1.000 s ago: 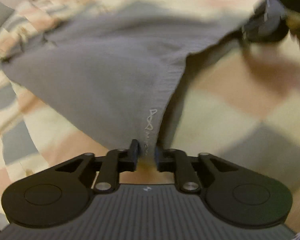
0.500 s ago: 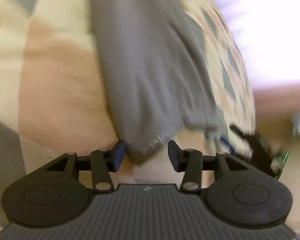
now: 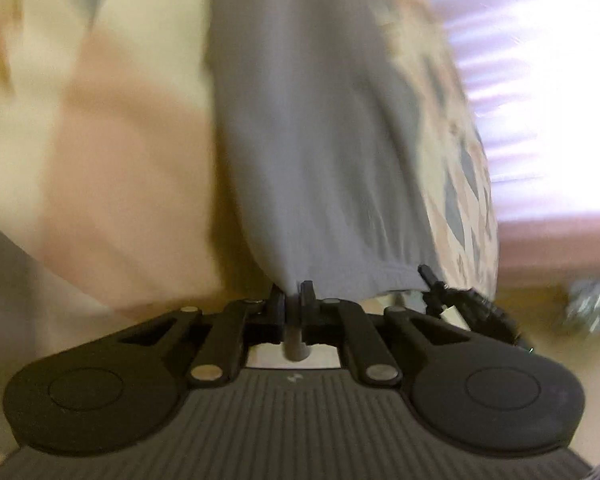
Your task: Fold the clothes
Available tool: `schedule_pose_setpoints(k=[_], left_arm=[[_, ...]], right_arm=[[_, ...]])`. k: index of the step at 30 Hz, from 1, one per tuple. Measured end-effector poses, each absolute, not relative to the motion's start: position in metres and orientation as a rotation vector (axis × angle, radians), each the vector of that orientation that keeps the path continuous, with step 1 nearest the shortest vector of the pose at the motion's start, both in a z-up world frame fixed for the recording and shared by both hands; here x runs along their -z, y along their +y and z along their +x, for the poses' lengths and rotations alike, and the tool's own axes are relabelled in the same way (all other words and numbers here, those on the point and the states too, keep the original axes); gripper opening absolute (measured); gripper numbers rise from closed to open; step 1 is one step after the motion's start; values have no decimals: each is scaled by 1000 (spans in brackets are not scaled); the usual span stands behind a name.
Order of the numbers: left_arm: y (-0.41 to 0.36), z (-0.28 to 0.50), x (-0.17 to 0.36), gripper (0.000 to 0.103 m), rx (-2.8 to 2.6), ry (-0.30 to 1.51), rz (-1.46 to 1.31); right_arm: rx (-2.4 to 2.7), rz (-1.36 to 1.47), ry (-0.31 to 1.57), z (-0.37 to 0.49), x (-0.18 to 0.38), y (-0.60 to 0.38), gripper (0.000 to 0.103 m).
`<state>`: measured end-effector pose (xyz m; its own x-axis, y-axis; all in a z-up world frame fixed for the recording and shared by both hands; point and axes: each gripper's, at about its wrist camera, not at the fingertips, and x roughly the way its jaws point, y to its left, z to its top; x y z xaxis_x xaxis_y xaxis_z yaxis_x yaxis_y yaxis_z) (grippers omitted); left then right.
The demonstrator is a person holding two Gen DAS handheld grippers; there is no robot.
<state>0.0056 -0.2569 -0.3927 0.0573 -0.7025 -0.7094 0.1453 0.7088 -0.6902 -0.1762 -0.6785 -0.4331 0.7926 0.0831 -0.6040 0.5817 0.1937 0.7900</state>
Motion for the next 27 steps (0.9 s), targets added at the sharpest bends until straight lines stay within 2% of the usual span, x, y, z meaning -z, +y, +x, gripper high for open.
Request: schedule_pose_setpoints(k=[5, 7, 11, 16, 24, 27], left_arm=[[-228, -34, 275, 3, 834, 1086, -214], [-210, -57, 252, 3, 896, 1061, -167], [-175, -108, 283, 4, 902, 1218, -81], [-144, -147, 340, 4, 840, 1306, 41], [-118, -193, 273, 4, 883, 1067, 59], [-119, -234, 268, 3, 918, 1048, 79]], right_arm=[[299, 1292, 539, -206, 372, -644, 5], [263, 1277, 499, -225, 344, -621, 5], [320, 1286, 493, -281, 322, -581, 5], [494, 1406, 640, -337, 372, -529, 5], [419, 1122, 627, -338, 303, -503, 4], [392, 1076, 633, -360, 292, -501, 4]])
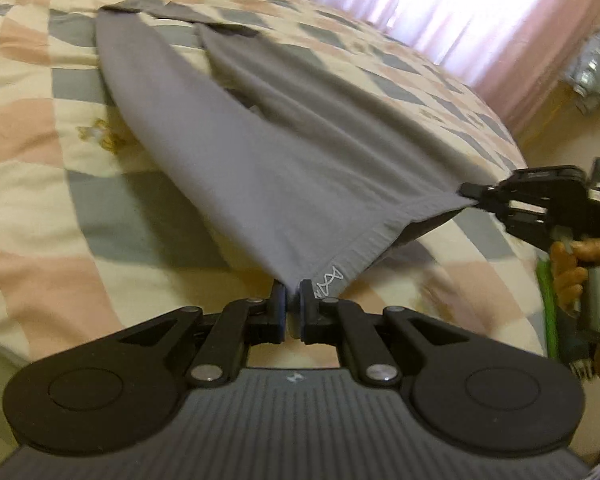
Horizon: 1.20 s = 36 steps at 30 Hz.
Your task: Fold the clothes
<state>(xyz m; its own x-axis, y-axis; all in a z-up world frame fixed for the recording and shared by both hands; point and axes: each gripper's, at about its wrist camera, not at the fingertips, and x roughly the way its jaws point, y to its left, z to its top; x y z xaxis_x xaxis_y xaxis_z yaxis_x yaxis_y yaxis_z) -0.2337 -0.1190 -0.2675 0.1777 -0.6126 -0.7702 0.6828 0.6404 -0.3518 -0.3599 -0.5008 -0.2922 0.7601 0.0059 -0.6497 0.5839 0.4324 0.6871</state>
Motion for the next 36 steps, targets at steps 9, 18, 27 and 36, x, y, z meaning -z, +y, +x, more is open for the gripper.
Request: schedule_pose_setpoints(k=[9, 18, 27, 36], left_arm=[[-217, -409, 313, 4, 1240, 1189, 206], [-268, -452, 356, 14, 1387, 1292, 466], [-214, -261, 301, 22, 935, 1110, 435], [-204, 9, 316, 25, 755, 837, 576]], right_arm=[[635, 1037, 733, -508, 303, -534, 4], [871, 926, 875, -558, 345, -557, 41], [758, 1166, 672, -581, 336, -464, 58], [666, 1448, 463, -477, 345, -379, 57]])
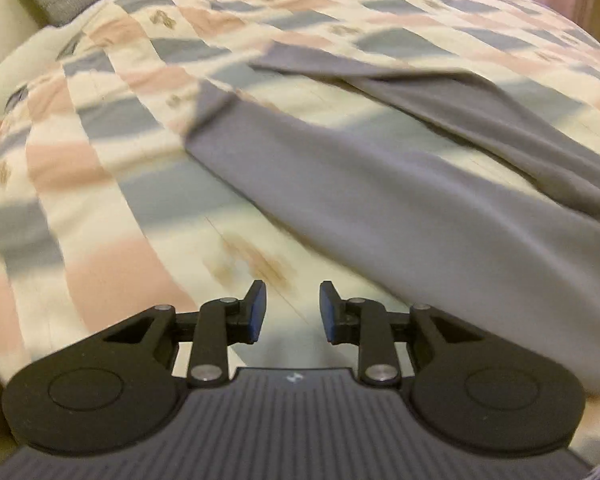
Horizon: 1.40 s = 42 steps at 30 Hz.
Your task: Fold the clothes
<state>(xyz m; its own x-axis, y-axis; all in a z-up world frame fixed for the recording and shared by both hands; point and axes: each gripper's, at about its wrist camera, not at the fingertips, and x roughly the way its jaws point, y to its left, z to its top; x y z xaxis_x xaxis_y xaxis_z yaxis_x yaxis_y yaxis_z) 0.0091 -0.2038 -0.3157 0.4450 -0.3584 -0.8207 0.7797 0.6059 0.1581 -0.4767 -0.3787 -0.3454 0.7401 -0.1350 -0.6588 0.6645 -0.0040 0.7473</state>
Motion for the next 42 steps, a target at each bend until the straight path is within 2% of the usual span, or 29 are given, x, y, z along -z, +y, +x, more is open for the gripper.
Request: schedule_pose_setpoints(k=[4, 7, 13, 15, 16, 17, 18, 24, 27, 30, 34, 38, 39, 40, 41, 42], left_arm=[[-230, 109, 326, 37, 845, 709, 703], [-260, 156, 345, 41, 890, 577, 869], [-311, 212, 391, 42, 949, 474, 1065], [-324, 220, 401, 38, 969, 473, 1100], [-328, 224, 404, 34, 978, 482, 1104], [-329, 230, 405, 14, 977, 496, 1092], [-331, 235, 404, 0, 976, 511, 1079], [-304, 295, 373, 1, 936, 742, 757], [-300, 318, 386, 3, 919, 907, 680], [-301, 330, 397, 10, 906, 1020, 571], [-302, 336, 402, 4, 882, 1067, 507], [-300, 338, 391, 1, 886, 1044, 528], [-299, 339, 385, 1, 886, 1029, 532], [-295, 340, 377, 1, 889, 1019, 519], [-290, 341, 368, 1, 894, 1009, 501], [-283, 342, 356, 1, 900, 997, 486]], right_arm=[[892, 1524, 349, -425, 352, -335, 57], [1052, 1584, 264, -395, 357, -302, 57], [1245, 1554, 177, -366, 351, -261, 57], [1306, 1563, 138, -369, 354, -252, 57], [1336, 1569, 116, -372, 355, -248, 57], [1364, 1576, 94, -375, 357, -244, 57], [1391, 1582, 71, -378, 359, -240, 57], [1519, 1619, -108, -405, 368, -225, 57], [1554, 1646, -191, -410, 377, -224, 57], [1565, 1673, -278, -420, 391, -224, 58], [1570, 1686, -382, -428, 406, -230, 61], [1619, 1659, -396, -445, 410, -237, 61], [1631, 1650, -391, -449, 411, -240, 55], [1641, 1645, -363, -452, 412, -246, 27], [1646, 1644, -325, -456, 410, -250, 4], [1647, 1631, -282, -458, 403, -252, 3]])
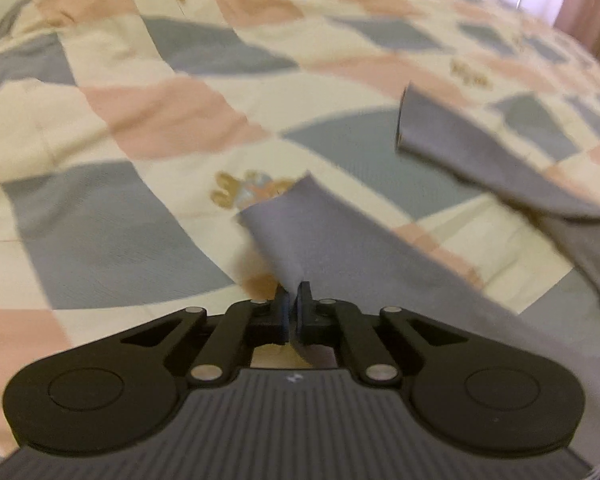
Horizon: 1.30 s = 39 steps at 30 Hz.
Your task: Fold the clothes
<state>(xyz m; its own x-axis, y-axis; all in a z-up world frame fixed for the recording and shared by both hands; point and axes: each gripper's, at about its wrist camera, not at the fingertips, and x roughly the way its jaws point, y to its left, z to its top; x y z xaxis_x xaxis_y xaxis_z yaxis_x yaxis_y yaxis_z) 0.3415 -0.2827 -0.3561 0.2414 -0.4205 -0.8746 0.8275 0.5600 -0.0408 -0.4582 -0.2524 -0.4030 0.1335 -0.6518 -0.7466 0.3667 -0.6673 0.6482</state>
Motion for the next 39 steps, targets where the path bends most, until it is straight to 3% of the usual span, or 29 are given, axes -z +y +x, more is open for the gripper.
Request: schedule_pose_setpoints(k=[7, 11, 16, 18, 20, 21, 22, 23, 25, 29, 32, 39], left_arm=[[-206, 340, 279, 1, 902, 936, 433], [-155, 334, 270, 2, 870, 934, 473], [-113, 313, 341, 2, 803, 1013, 616], [-107, 306, 370, 5, 785, 1046, 667], [-106, 300, 383, 15, 775, 1036, 723], [-107, 300, 380, 18, 773, 1018, 740], [-107, 302, 374, 23, 769, 999, 753], [-105, 306, 365, 24, 753, 972, 763], [-101, 322, 348, 26, 699, 944, 757], [-116, 342, 312, 24, 661, 860, 755], [-166, 313, 298, 24, 838, 721, 787], [-304, 199, 345, 28, 1259, 221, 1078]], right_arm=[[1597, 1550, -118, -472, 338, -252, 1], [1589, 1527, -20, -480, 314, -246, 1], [1594, 1557, 115, -486, 334, -243, 1], [1619, 1581, 152, -485, 354, -240, 1], [1619, 1621, 175, -483, 376, -238, 2], [1612, 1637, 186, -481, 385, -237, 4], [1607, 1650, 210, -478, 389, -239, 13], [1630, 1644, 251, -475, 388, -241, 30], [1732, 1561, 368, -468, 373, -245, 55], [1866, 1207, 542, -443, 326, -258, 55], [1752, 994, 594, -405, 305, -277, 55], [1270, 739, 699, -264, 329, -346, 52]])
